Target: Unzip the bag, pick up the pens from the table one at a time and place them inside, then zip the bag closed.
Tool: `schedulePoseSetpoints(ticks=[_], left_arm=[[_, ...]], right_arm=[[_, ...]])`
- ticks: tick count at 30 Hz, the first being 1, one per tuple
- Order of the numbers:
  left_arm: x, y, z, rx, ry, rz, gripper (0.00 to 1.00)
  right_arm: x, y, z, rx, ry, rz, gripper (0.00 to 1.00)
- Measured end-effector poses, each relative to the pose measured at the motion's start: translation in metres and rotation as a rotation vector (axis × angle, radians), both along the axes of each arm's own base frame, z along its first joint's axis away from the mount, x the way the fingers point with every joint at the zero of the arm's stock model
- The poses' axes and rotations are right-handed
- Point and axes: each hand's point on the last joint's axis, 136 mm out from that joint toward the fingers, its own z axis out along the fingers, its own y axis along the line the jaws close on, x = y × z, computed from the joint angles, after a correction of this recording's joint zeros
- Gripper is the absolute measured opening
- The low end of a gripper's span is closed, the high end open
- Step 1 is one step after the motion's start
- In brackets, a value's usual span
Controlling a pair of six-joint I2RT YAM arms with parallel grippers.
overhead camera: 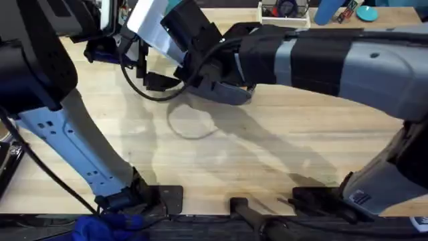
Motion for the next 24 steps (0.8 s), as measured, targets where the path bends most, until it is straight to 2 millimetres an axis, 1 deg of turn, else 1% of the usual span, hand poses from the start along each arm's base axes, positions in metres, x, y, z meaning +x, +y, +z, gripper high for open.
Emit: schedulePoseSetpoints(ticks=[4, 9, 16, 20, 24], left_arm=[[0.0, 0.0, 0.0, 0.0, 0.0, 0.0, 0.995], [0.0, 0.0, 0.0, -0.001, 0.003, 0.001, 0.995], [-0.005, -0.002, 0.002, -0.011, 0.037, -0.002, 0.995], [-0.007, -0.008, 0.002, -0.012, 0.042, -0.017, 0.995], [-0.01, -0.021, 0.002, -0.013, 0.046, -0.051, 0.995]], right_arm=[[0.0, 0.0, 0.003, 0.004, -0.003, 0.0, 0.031], [0.0, -0.002, 0.015, 0.018, -0.019, -0.004, 0.031], [0.0, -0.002, 0.015, 0.018, -0.018, -0.004, 0.031], [0.0, -0.002, 0.015, 0.018, -0.019, -0.004, 0.03], [0.0, -0.002, 0.015, 0.018, -0.019, -0.004, 0.031]])
